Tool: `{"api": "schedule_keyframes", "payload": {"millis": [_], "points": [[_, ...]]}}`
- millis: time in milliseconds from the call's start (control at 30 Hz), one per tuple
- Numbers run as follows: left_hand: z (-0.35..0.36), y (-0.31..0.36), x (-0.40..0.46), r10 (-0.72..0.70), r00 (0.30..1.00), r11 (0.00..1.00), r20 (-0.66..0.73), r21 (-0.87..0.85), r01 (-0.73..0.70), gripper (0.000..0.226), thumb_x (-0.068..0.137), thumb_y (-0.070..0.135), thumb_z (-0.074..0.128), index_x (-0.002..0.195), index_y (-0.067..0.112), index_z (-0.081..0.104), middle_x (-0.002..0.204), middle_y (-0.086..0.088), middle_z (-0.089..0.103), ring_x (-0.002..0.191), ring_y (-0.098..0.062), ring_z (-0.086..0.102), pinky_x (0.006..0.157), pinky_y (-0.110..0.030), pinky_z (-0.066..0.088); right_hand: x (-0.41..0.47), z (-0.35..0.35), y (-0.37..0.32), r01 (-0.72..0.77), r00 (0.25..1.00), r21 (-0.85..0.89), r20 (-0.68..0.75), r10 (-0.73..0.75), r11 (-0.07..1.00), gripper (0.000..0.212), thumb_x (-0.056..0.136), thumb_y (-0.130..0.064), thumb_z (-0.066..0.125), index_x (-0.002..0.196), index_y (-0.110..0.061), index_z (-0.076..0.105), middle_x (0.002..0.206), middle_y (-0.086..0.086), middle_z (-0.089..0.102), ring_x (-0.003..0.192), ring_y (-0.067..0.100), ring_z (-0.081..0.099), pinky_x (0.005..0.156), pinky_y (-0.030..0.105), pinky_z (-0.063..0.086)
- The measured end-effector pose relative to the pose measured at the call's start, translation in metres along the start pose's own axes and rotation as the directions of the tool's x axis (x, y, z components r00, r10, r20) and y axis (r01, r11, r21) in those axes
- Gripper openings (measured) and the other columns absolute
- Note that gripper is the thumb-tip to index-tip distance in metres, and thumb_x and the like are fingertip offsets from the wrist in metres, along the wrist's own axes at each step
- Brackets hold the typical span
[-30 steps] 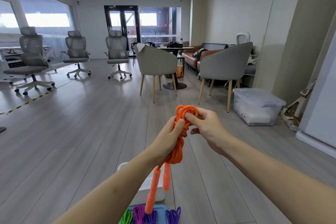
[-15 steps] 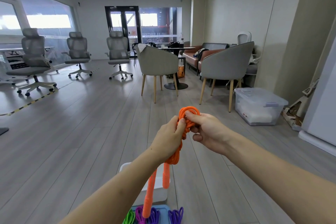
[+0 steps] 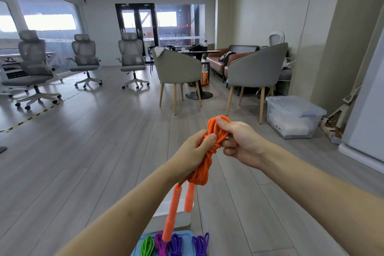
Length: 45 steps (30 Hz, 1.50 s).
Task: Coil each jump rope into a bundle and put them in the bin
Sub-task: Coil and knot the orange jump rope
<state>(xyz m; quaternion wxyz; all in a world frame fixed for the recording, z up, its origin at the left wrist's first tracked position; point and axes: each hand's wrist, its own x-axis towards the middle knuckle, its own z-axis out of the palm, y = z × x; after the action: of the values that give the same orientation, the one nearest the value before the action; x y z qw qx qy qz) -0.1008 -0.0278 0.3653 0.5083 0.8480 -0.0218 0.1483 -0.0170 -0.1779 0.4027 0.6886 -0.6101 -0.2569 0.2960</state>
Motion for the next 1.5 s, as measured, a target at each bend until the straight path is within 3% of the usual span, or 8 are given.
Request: {"api": "schedule_keyframes", "payload": {"millis": [333, 467, 667, 867, 1000, 1100, 1300, 1500], "points": [[0.028, -0.002, 0.001, -0.101, 0.975, 0.992, -0.197, -0.097, 0.083, 0.033, 0.104, 0.046, 0.049, 0.096, 0.017, 0.063, 0.077, 0.004, 0.064, 0.070, -0.025, 0.068, 0.073, -0.052, 0.061, 0.012, 0.011, 0.007, -0.037, 0.961, -0.113, -0.276, 0.005, 0.993, 0.047, 0.104, -0.042, 0.054, 0.063, -0.020, 0.044, 0.051, -0.002, 0.035, 0.047, 0.013, 0.033, 0.051, 0.027, 0.031], [0.033, 0.004, 0.002, -0.099, 0.946, 0.986, -0.309, -0.161, 0.050, 0.033, 0.105, 0.040, 0.050, 0.093, 0.012, 0.061, 0.078, -0.012, 0.066, 0.061, -0.031, 0.071, 0.057, -0.031, 0.057, 0.016, 0.012, 0.007, 0.005, 0.957, 0.100, -0.290, 0.024, 0.995, 0.051, 0.103, -0.039, 0.057, 0.059, -0.020, 0.041, 0.049, 0.000, 0.032, 0.045, 0.014, 0.028, 0.051, 0.029, 0.026], [0.041, 0.002, 0.005, -0.092, 0.930, 0.985, -0.355, -0.169, 0.033, 0.039, 0.103, 0.046, 0.051, 0.088, 0.011, 0.057, 0.075, -0.016, 0.061, 0.064, -0.031, 0.064, 0.064, -0.048, 0.061, 0.011, 0.019, 0.001, -0.032, 0.933, 0.282, -0.335, 0.130, 0.959, 0.038, 0.104, -0.036, 0.057, 0.074, -0.014, 0.051, 0.038, -0.003, 0.045, 0.030, 0.009, 0.044, 0.041, 0.024, 0.041], [0.044, 0.000, 0.003, -0.094, 0.924, 0.986, -0.371, -0.163, 0.035, 0.039, 0.103, 0.044, 0.052, 0.086, 0.009, 0.053, 0.069, 0.000, 0.055, 0.062, -0.012, 0.052, 0.062, -0.034, 0.047, 0.015, 0.025, 0.001, -0.066, 0.908, 0.379, -0.361, 0.213, 0.923, 0.029, 0.101, -0.038, 0.062, 0.101, -0.009, 0.066, 0.065, 0.007, 0.065, 0.073, 0.023, 0.066, 0.072, 0.041, 0.057], [0.039, 0.001, 0.002, -0.096, 0.937, 0.985, -0.336, -0.167, 0.041, 0.036, 0.103, 0.043, 0.054, 0.084, 0.012, 0.049, 0.064, 0.007, 0.051, 0.057, -0.008, 0.051, 0.060, -0.027, 0.047, 0.014, 0.023, 0.001, -0.038, 0.939, 0.334, -0.310, 0.148, 0.942, 0.035, 0.102, -0.038, 0.059, 0.083, -0.009, 0.064, 0.057, 0.004, 0.060, 0.058, 0.017, 0.061, 0.064, 0.034, 0.049], [0.027, 0.002, -0.002, -0.105, 0.960, 0.983, -0.261, -0.176, 0.060, 0.037, 0.102, 0.041, 0.058, 0.095, 0.006, 0.052, 0.069, 0.004, 0.066, 0.061, -0.012, 0.067, 0.067, -0.036, 0.061, 0.014, 0.014, 0.005, 0.038, 0.977, 0.084, -0.212, -0.020, 0.996, 0.051, 0.104, -0.039, 0.056, 0.059, -0.017, 0.045, 0.043, 0.000, 0.035, 0.043, 0.015, 0.035, 0.054, 0.029, 0.033], [0.022, -0.004, -0.009, -0.031, 0.969, 0.994, -0.245, 0.090, 0.054, 0.030, 0.098, 0.055, 0.057, 0.106, 0.027, 0.062, 0.088, 0.002, 0.072, 0.078, -0.011, 0.072, 0.078, -0.035, 0.062, 0.005, 0.008, 0.009, 0.014, 0.997, 0.022, -0.079, -0.012, 1.000, 0.034, 0.105, -0.035, 0.056, 0.078, -0.015, 0.052, 0.055, 0.000, 0.038, 0.048, 0.012, 0.034, 0.046, 0.023, 0.034], [0.033, -0.005, -0.006, -0.053, 0.966, 0.992, -0.254, 0.099, 0.081, 0.042, 0.097, 0.064, 0.034, 0.097, 0.028, 0.054, 0.087, -0.005, 0.069, 0.078, -0.026, 0.071, 0.076, -0.053, 0.060, 0.000, 0.004, 0.009, 0.028, 0.999, 0.063, -0.040, -0.025, 0.998, 0.027, 0.104, -0.033, 0.058, 0.087, -0.011, 0.059, 0.064, 0.003, 0.040, 0.051, 0.011, 0.034, 0.047, 0.023, 0.033]]}}
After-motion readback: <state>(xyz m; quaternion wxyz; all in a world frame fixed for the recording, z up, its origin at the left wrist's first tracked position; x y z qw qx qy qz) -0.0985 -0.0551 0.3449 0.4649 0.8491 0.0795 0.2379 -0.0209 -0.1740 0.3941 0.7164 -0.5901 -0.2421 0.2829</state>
